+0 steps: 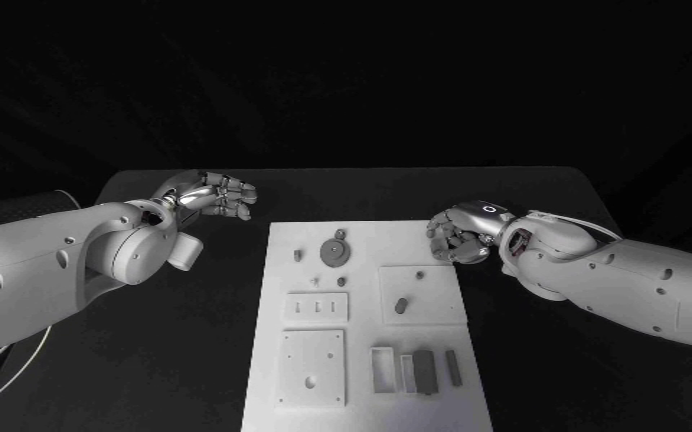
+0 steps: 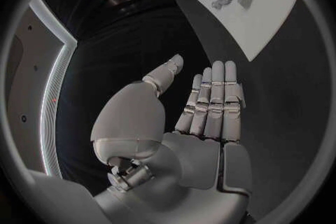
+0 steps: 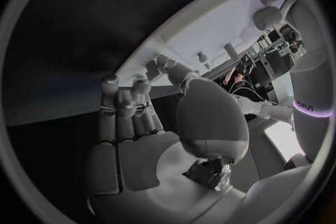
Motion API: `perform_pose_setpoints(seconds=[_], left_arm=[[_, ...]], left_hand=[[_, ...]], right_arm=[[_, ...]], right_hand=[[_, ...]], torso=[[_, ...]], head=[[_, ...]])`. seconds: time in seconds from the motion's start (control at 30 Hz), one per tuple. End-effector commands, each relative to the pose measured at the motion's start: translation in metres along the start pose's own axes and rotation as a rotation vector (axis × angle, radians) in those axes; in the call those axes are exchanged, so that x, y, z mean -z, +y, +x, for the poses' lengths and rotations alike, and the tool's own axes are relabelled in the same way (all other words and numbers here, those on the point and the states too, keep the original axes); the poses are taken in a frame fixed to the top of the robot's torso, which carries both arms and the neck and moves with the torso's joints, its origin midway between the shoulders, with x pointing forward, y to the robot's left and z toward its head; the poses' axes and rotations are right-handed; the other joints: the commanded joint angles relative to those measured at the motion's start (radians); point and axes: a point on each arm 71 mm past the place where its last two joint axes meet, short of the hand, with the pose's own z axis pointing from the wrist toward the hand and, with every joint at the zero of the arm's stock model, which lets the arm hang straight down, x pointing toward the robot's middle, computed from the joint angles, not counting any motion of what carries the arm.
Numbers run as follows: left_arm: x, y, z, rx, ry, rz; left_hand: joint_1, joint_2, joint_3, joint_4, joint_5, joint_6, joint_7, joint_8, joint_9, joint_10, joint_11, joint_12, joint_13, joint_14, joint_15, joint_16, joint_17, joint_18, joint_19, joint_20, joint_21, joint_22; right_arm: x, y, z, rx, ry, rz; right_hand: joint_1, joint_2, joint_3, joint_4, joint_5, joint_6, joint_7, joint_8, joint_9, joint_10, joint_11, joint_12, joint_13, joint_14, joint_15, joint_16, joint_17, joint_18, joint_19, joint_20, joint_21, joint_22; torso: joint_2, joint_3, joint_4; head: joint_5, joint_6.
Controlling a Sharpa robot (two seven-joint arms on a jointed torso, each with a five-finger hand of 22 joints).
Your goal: Assemble the parts on the task board
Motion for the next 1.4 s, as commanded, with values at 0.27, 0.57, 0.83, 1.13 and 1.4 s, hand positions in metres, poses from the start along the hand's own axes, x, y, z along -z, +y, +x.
perform_pose_setpoints(seconds=[0.27,0.57,0.83,1.13,1.4], left_arm=[[-0.0003,-0.0019,0.0011,-0.001,0.01,0.01],[-0.0005,-0.0019,0.0012,-0.002,0.01,0.01],[-0.0004,-0.0018,0.0007,-0.002,0.009,0.01],[-0.0003,-0.0016,0.0003,-0.002,0.008,0.009],[-0.0003,-0.0016,0.0004,-0.002,0.007,0.009]], left_hand=[[0.001,-0.009,-0.002,-0.002,-0.006,0.0,0.006,-0.005,-0.002,0.01,-0.001,-0.005,-0.002,0.007,-0.001,-0.004,0.002,0.015,0.001,-0.001,-0.006,0.001],[0.001,-0.009,-0.002,-0.002,-0.006,0.001,0.006,-0.005,-0.002,0.01,-0.001,-0.006,-0.003,0.008,-0.001,-0.005,0.003,0.015,0.001,-0.001,-0.006,0.001],[0.001,-0.009,-0.002,-0.002,-0.006,0.001,0.006,-0.005,-0.003,0.011,-0.001,-0.007,-0.003,0.008,-0.001,-0.005,0.003,0.015,0.001,-0.001,-0.006,0.002],[0.001,-0.009,-0.002,-0.002,-0.006,0.002,0.006,-0.005,-0.003,0.011,-0.001,-0.007,-0.003,0.008,-0.001,-0.006,0.004,0.015,0.001,-0.001,-0.006,0.002],[0.001,-0.008,-0.002,-0.002,-0.006,0.002,0.005,-0.005,-0.004,0.012,-0.001,-0.008,-0.004,0.008,-0.001,-0.006,0.004,0.015,0.001,-0.001,-0.007,0.002]], right_arm=[[0.003,-0.0026,0.0032,0.015,0.022,0.009],[0.0026,0.0007,0.0036,0.012,0.023,-0.005],[0.0021,0.002,0.0041,0.01,0.025,-0.006],[0.0021,0.0025,0.0045,0.01,0.023,-0.006],[0.0017,0.0022,0.0041,0.02,0.016,-0.003]], right_hand=[[-0.003,0.008,0.003,-0.005,0.005,0.06,0.016,0.006,0.004,0.004,-0.005,0.009,-0.006,0.005,-0.005,0.006,0.003,0.021,0.008,-0.003,0.008,0.019],[-0.008,0.01,0.005,-0.004,0.005,0.069,0.012,0.009,0.007,0.004,-0.009,0.015,-0.013,0.006,-0.008,0.006,0.007,0.021,0.005,-0.003,0.005,0.017],[-0.012,0.016,0.007,-0.004,0.005,0.081,0.008,0.014,0.012,0.004,-0.013,0.021,-0.02,0.007,-0.011,0.006,0.01,0.021,0.005,-0.003,0.005,0.016],[-0.009,0.043,0.01,-0.013,0.005,0.101,0.0,0.022,0.021,0.003,-0.02,0.032,-0.032,0.01,-0.016,0.005,0.015,0.021,0.006,-0.005,0.007,0.016],[-0.012,0.069,0.01,-0.023,0.005,0.117,-0.006,0.028,0.031,0.003,-0.026,0.04,-0.043,0.012,-0.021,0.004,0.02,0.021,0.007,-0.006,0.008,0.016]], torso=[[0.0,0.0004,-0.0011],[0.0,0.0003,-0.0007],[0.0,-0.0003,-0.0007],[0.0,-0.0001,-0.0005],[0.0,0.0,-0.0005]], head=[[-0.001,0.0],[-0.001,0.001],[-0.001,0.0],[-0.001,-0.001],[-0.001,-0.002]])
